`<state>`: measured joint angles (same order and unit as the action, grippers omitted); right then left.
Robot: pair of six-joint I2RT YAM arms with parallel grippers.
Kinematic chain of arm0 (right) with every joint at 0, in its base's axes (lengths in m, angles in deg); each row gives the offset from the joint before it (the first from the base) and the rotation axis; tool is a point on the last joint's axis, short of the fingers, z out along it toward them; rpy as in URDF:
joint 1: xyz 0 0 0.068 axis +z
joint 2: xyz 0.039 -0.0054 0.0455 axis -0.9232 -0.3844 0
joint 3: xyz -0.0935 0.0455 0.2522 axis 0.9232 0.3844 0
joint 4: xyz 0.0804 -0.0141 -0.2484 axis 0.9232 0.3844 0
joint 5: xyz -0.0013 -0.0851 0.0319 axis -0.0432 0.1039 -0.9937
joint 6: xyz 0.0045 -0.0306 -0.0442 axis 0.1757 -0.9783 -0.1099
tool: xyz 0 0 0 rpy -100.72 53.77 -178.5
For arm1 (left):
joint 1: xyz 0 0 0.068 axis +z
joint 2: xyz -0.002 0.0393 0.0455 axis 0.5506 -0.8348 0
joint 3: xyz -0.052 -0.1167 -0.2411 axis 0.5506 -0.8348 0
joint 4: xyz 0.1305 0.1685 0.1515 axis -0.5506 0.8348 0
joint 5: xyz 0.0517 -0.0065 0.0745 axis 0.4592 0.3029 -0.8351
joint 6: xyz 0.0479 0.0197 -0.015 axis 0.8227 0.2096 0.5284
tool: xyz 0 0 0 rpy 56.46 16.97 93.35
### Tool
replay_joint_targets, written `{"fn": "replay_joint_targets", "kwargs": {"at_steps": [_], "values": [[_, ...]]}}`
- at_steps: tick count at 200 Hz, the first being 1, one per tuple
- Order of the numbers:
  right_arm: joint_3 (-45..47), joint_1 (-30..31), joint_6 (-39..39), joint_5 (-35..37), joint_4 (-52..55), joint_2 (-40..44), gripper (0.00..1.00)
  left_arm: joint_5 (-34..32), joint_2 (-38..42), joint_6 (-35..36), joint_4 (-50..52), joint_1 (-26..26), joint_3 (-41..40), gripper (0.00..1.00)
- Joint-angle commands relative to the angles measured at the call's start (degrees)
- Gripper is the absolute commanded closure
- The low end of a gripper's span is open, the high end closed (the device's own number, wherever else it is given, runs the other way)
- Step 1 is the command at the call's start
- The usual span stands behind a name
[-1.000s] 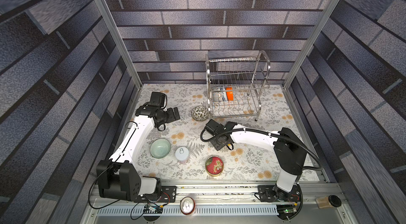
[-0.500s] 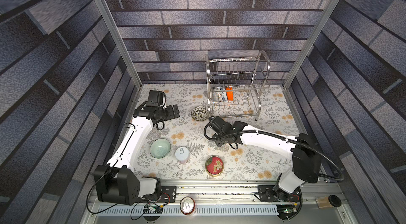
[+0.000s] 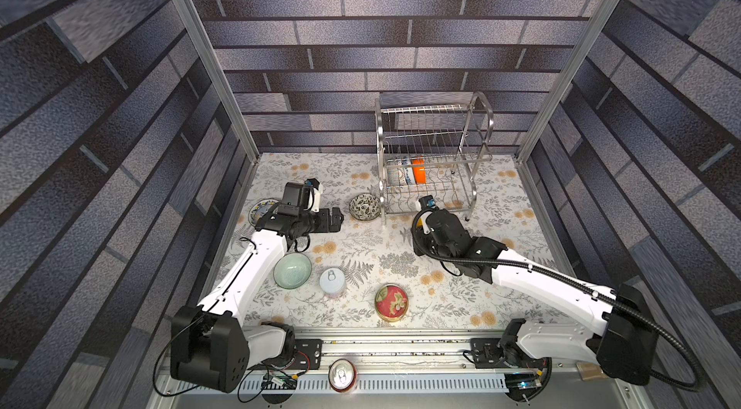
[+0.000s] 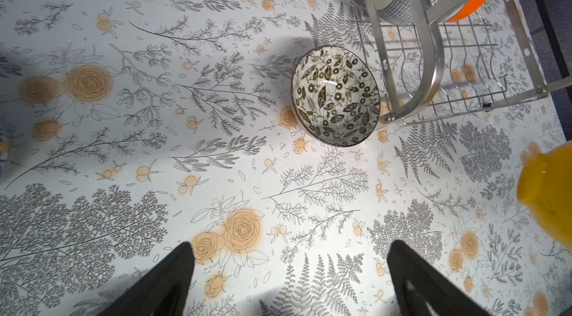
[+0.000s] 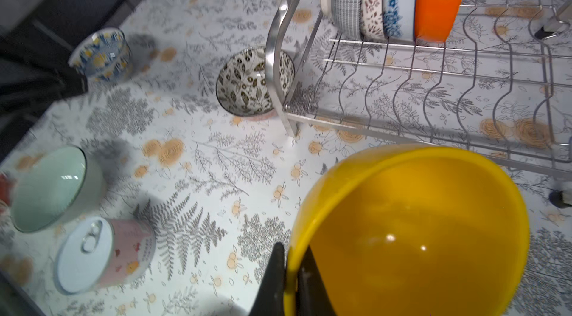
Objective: Load bowls into a dish rack
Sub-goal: Pick up the bowl from the center of the table.
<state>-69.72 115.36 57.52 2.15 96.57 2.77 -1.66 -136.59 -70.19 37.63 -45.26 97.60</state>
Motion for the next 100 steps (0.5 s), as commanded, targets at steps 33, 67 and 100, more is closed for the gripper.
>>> {"fn": "replay_joint_targets", "kwargs": {"at_steps": [33, 67, 100], "values": [[6.2, -6.9, 17.7, -7.2, -29.2, -0.9, 0.91, 3.0, 1.0, 3.7, -3.6, -2.1, -1.0, 0.0], [7.2, -10.8, 26.9, -11.3, -42.1, -5.9, 0.91, 3.6, 2.0, 3.7, -4.9, -2.5, -1.8, 0.0], [5.9, -13.5, 33.4, -15.0, -49.0, -11.1, 0.91, 3.6, 2.7, 3.9, -5.4, -2.6, -2.1, 0.0]]}}
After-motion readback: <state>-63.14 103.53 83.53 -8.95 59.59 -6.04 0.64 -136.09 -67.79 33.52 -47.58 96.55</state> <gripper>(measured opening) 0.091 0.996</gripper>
